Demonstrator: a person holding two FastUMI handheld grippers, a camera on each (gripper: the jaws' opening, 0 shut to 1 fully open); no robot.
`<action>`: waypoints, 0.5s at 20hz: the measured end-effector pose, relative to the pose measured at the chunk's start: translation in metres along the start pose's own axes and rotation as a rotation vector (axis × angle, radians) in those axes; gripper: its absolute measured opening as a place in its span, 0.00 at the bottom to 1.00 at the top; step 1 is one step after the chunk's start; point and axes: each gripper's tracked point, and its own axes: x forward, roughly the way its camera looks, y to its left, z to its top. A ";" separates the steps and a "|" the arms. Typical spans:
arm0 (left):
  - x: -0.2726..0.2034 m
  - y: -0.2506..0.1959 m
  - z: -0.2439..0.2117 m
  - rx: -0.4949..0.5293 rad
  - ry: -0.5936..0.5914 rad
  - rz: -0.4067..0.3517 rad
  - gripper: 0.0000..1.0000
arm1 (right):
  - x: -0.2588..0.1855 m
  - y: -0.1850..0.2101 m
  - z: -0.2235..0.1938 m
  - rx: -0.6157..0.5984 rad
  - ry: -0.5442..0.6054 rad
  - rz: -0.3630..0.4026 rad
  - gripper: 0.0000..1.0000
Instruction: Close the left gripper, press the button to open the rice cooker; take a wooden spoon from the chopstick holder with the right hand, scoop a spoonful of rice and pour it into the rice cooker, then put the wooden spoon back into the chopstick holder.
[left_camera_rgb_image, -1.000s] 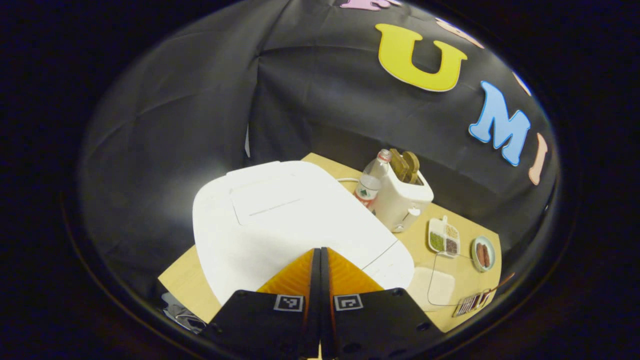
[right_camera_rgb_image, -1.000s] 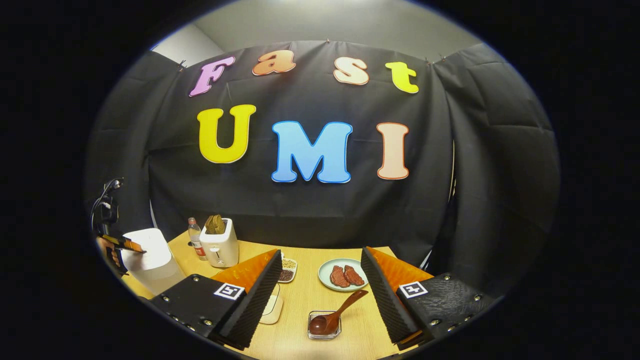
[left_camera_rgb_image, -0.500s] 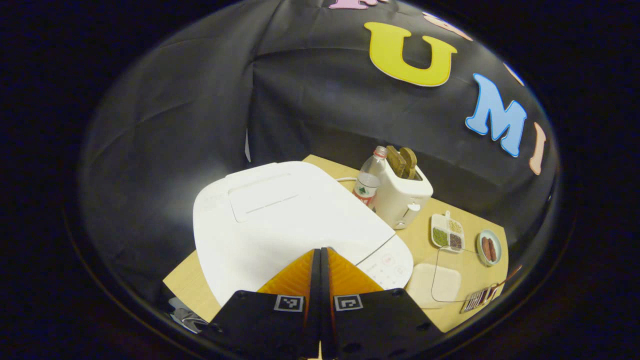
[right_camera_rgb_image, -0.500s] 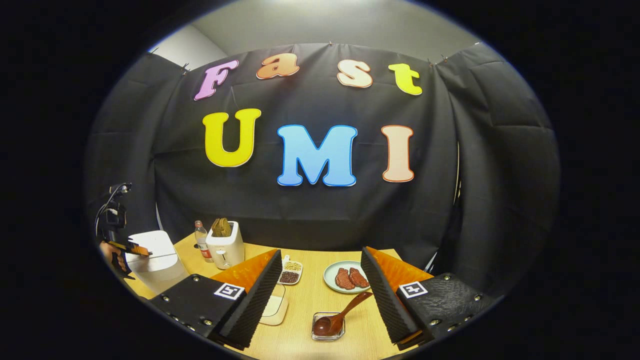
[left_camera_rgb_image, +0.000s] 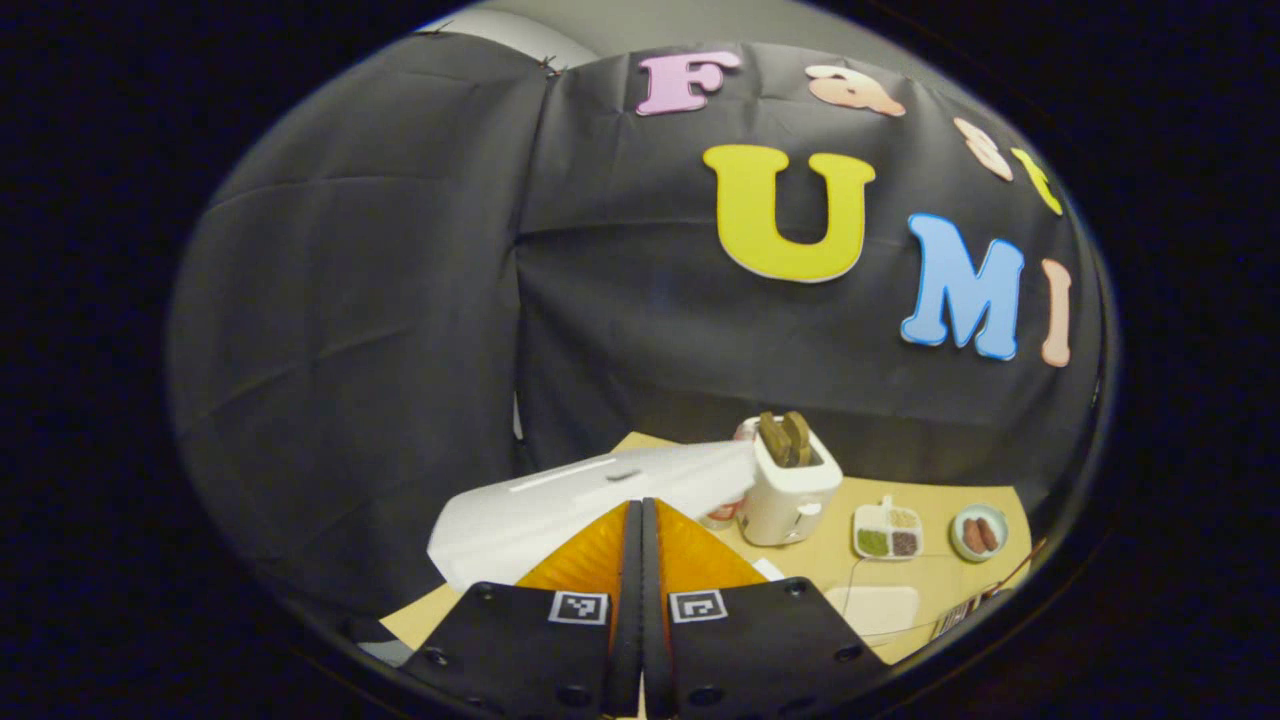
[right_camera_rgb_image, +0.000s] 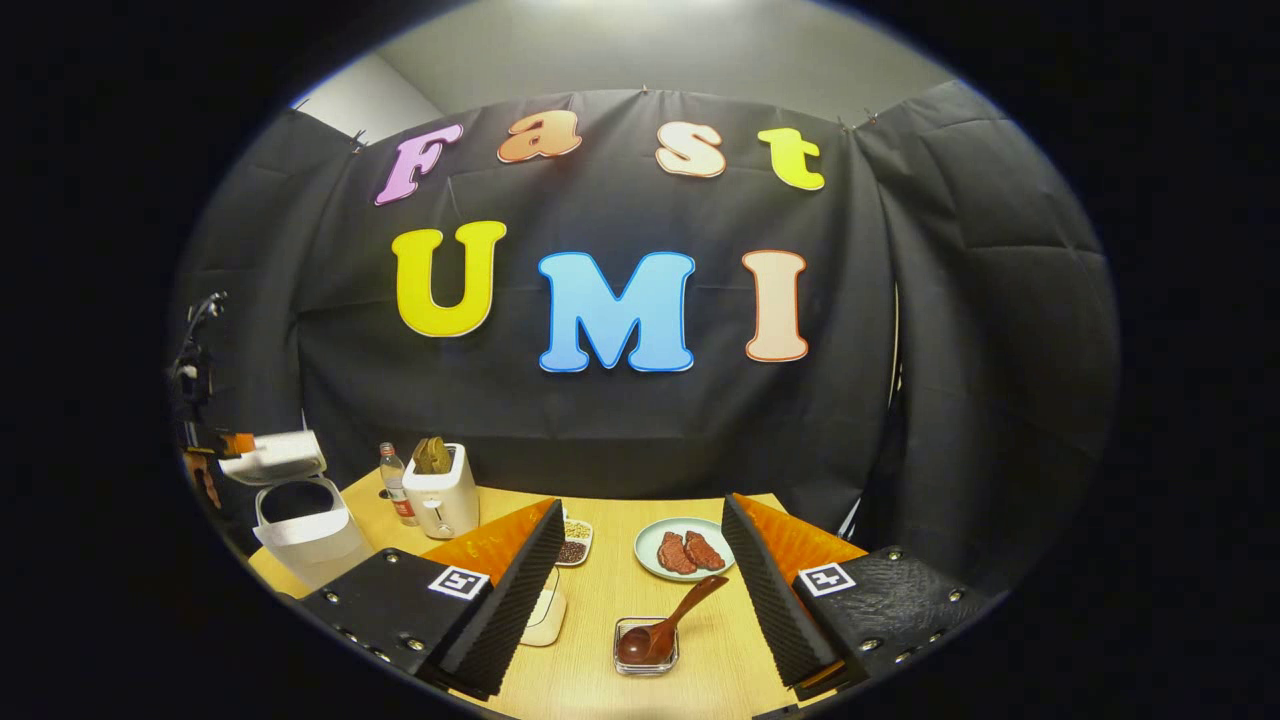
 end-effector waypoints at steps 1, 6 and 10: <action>-0.008 0.001 0.008 -0.003 -0.029 -0.015 0.09 | -0.002 0.002 -0.001 0.000 -0.001 -0.004 0.96; -0.063 -0.040 0.049 -0.057 -0.177 -0.167 0.74 | -0.014 0.003 -0.001 -0.013 -0.024 -0.052 0.97; -0.094 -0.064 0.067 -0.015 -0.265 -0.255 0.94 | -0.020 -0.010 -0.007 0.009 -0.027 -0.107 0.97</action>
